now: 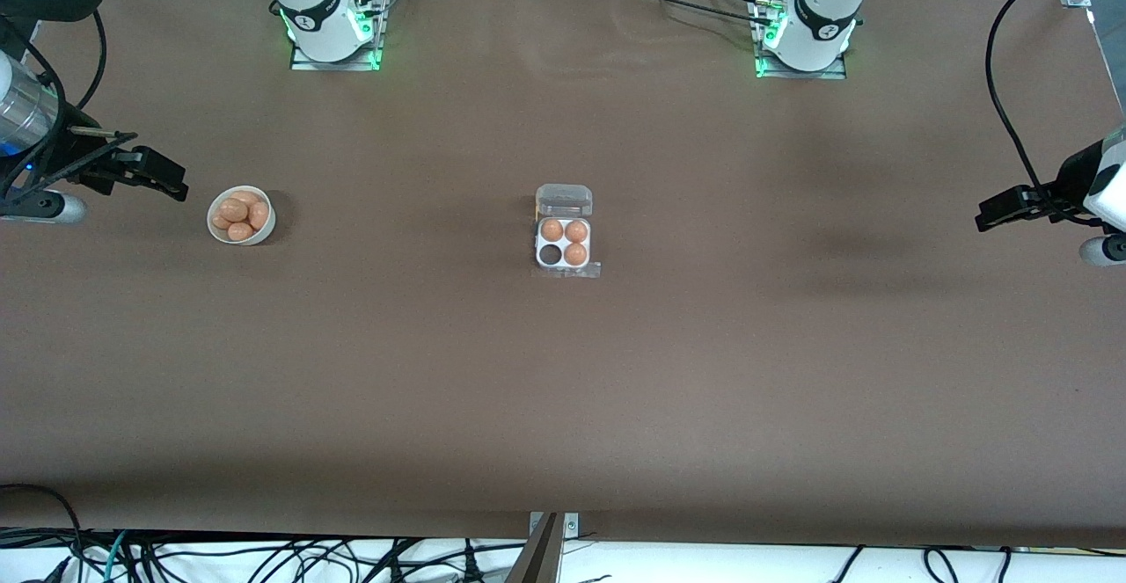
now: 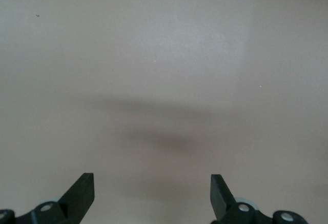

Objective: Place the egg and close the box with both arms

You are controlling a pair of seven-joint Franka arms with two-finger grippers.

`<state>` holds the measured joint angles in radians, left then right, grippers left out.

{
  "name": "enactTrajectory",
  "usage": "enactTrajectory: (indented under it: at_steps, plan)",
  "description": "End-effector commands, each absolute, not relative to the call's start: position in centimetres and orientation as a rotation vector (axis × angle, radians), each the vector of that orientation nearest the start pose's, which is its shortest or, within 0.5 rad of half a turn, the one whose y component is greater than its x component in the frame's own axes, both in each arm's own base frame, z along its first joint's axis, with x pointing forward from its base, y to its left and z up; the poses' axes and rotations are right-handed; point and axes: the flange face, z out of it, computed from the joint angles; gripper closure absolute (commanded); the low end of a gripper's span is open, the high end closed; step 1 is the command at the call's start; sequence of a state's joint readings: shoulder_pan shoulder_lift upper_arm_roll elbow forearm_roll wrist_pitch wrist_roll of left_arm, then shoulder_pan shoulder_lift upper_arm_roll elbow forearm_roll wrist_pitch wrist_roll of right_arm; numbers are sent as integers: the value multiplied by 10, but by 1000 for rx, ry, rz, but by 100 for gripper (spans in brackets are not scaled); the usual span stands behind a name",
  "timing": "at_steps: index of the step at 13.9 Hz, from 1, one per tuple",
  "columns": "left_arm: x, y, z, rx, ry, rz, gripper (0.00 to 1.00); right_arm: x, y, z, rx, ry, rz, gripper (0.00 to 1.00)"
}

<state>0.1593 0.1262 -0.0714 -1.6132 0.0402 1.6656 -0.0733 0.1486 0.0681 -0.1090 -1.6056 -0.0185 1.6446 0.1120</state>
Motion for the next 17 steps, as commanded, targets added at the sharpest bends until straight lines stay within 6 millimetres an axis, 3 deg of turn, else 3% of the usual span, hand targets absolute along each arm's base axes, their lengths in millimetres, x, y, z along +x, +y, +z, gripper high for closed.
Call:
enactTrajectory:
  at_steps: [1, 10, 15, 17]
  plan:
    - [594, 60, 546, -3084, -236, 97, 0, 578, 23, 580, -3160, 105, 48, 0]
    - [594, 62, 546, -3084, -243, 95, 0, 577, 17, 573, -3160, 117, 80, 0]
    - [595, 62, 547, -3082, -240, 92, 0, 563, -29, 529, -3163, 83, 221, 0]
    - [595, 62, 547, -3076, -239, 92, 0, 549, -32, 501, -3162, 76, 188, 0]
